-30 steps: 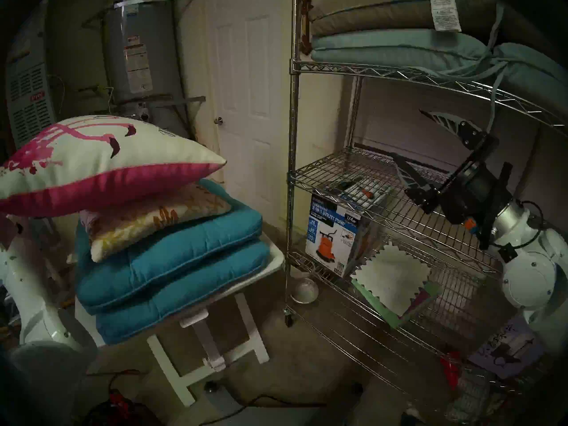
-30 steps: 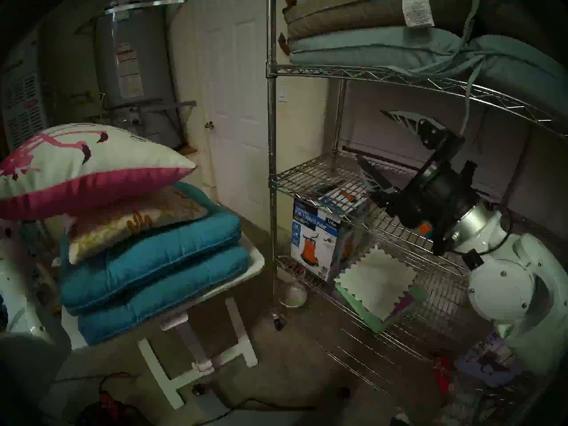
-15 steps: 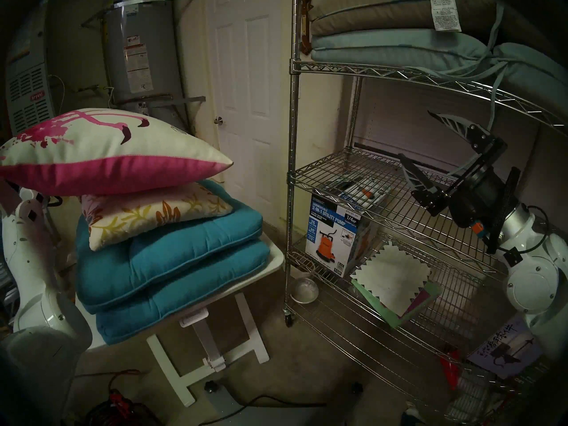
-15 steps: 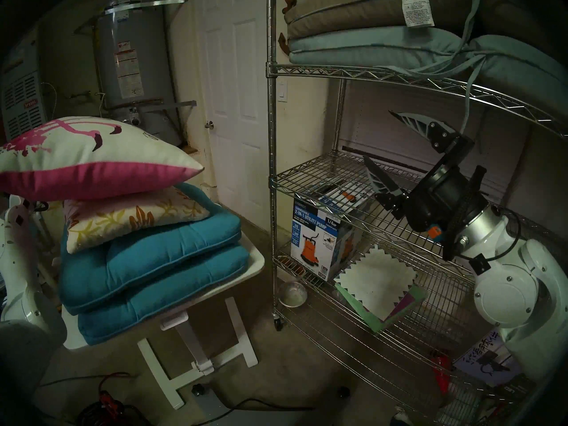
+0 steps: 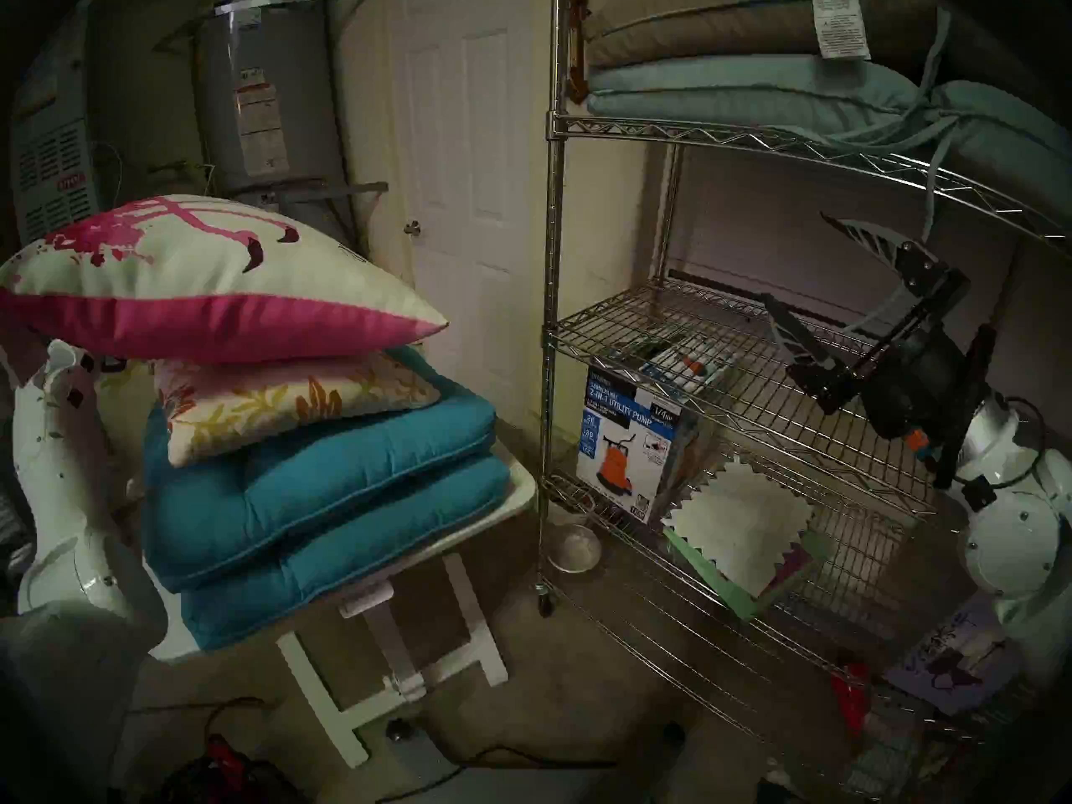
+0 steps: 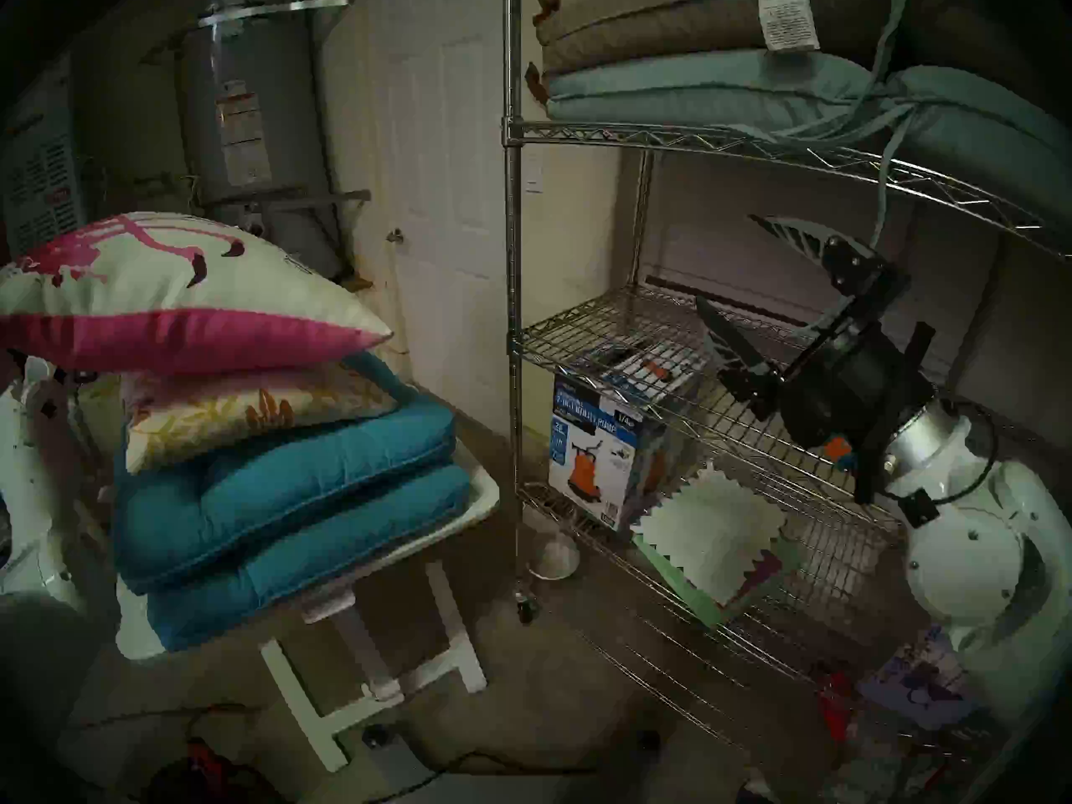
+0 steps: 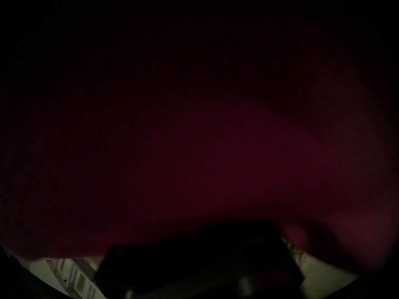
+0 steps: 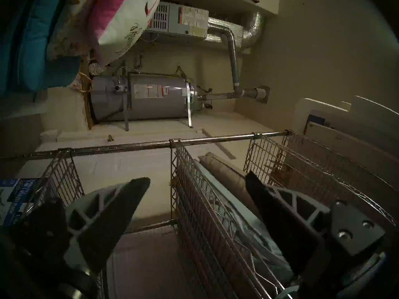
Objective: Take cushion off the shelf
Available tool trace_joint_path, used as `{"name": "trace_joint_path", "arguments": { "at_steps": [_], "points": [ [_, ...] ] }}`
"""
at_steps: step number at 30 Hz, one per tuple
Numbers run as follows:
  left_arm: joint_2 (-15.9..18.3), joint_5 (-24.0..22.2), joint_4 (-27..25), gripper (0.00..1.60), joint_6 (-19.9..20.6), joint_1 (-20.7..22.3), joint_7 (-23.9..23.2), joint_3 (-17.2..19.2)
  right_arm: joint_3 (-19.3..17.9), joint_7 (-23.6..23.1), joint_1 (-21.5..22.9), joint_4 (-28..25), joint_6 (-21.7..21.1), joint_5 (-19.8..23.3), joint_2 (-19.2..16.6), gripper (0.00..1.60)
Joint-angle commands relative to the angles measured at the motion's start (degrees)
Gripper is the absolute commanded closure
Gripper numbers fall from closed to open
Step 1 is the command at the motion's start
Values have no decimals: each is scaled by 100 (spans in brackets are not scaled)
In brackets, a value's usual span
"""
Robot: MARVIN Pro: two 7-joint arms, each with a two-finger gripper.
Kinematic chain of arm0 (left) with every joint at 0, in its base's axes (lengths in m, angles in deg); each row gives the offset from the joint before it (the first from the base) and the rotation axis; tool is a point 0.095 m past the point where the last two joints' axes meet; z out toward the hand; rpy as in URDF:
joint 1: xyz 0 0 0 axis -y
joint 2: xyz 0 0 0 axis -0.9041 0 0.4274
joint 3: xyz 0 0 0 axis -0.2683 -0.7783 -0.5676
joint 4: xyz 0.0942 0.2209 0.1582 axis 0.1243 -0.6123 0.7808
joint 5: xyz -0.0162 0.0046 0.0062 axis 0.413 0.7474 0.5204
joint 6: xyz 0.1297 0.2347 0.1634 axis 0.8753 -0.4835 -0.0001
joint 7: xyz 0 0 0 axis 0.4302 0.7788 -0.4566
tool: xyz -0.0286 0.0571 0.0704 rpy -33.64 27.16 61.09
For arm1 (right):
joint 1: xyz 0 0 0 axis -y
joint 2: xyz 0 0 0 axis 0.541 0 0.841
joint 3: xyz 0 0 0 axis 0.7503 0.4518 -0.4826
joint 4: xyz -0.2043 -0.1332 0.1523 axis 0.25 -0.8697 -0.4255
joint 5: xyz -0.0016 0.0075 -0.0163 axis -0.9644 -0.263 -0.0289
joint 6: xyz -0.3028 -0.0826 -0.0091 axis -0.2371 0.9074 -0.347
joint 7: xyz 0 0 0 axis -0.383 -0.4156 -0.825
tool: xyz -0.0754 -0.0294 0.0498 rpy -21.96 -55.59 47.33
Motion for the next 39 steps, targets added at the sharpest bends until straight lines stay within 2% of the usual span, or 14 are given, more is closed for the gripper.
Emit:
{"name": "trace_joint_path", "arguments": {
  "at_steps": [1, 12, 14, 15, 21, 22, 23, 35, 36, 38, 39],
  "points": [
    [-175, -179, -299, 160, -238, -213, 399, 179, -134, 2, -49, -14, 159, 25, 110, 0],
    [-746, -557, -1213, 160, -663, -1212, 455, 847, -84, 20, -93, -14, 309, 17, 88, 0],
    [-797, -529, -1153, 160, -709, -1133, 437, 933, -79, 20, -97, -14, 318, 16, 86, 0],
    [-825, -599, -1316, 160, -700, -1333, 462, 940, -77, 21, -99, -14, 327, 14, 85, 0],
    [-1273, -804, -1853, 160, -868, -1803, 433, 1279, -61, 19, -115, -14, 396, 10, 81, 0],
    [-1255, -793, -1761, 160, -915, -1719, 425, 1292, -58, 18, -116, -14, 400, 9, 79, 0],
    [-1387, -862, -1975, 160, -906, -1909, 437, 1341, -51, 16, -121, -14, 410, 8, 78, 0],
    [-2166, -1248, -2900, 160, -1031, -2628, 374, 1785, 39, 2, -171, -14, 502, -10, 64, 0],
    [-2333, -1297, -3152, 160, -1007, -2736, 314, 1848, 58, 2, -173, -14, 509, -13, 59, 0],
    [-2245, -1351, -3008, 160, -1043, -2754, 331, 1813, 75, 2, -174, -14, 513, -15, 50, 0],
    [-2411, -1365, -3204, 160, -1022, -2793, 284, 1880, 89, 2, -174, -14, 517, -18, 43, 0]
  ]
}}
